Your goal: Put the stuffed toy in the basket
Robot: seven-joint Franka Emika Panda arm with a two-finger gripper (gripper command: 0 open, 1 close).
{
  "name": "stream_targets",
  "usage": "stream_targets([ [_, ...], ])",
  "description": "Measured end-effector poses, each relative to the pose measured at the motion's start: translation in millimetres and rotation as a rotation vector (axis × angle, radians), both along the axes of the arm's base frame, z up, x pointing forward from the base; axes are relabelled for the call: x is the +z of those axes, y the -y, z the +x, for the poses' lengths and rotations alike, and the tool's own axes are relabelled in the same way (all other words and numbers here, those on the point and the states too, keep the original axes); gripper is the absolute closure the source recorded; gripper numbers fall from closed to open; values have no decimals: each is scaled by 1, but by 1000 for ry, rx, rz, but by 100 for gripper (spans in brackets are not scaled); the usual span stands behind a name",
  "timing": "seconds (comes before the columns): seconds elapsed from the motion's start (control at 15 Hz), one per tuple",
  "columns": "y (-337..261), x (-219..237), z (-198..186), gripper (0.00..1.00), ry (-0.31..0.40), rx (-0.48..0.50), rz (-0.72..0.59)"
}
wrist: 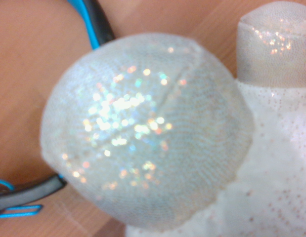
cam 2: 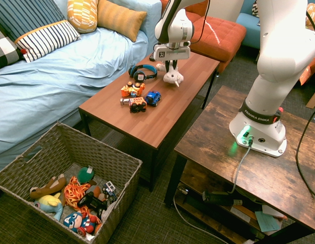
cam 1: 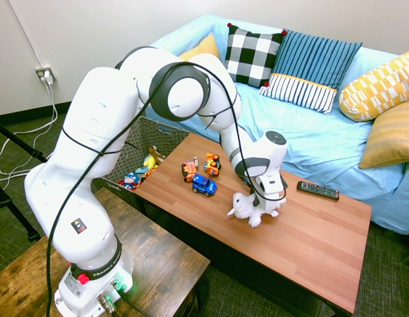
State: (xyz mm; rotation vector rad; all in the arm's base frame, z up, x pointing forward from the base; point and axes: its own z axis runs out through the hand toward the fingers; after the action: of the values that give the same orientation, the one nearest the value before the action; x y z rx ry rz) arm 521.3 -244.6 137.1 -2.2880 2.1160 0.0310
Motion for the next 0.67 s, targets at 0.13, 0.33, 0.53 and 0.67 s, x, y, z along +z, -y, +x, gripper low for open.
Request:
stream_targets([
  [0.13, -4, 32, 11, 100, 33, 16, -2],
  [0.33, -16, 89, 29, 100, 62, 53, -17],
  [0.53, -45, 133, 55, 100, 79, 84, -48],
  [0.67, -80, 159, 78, 100, 88, 117, -77],
])
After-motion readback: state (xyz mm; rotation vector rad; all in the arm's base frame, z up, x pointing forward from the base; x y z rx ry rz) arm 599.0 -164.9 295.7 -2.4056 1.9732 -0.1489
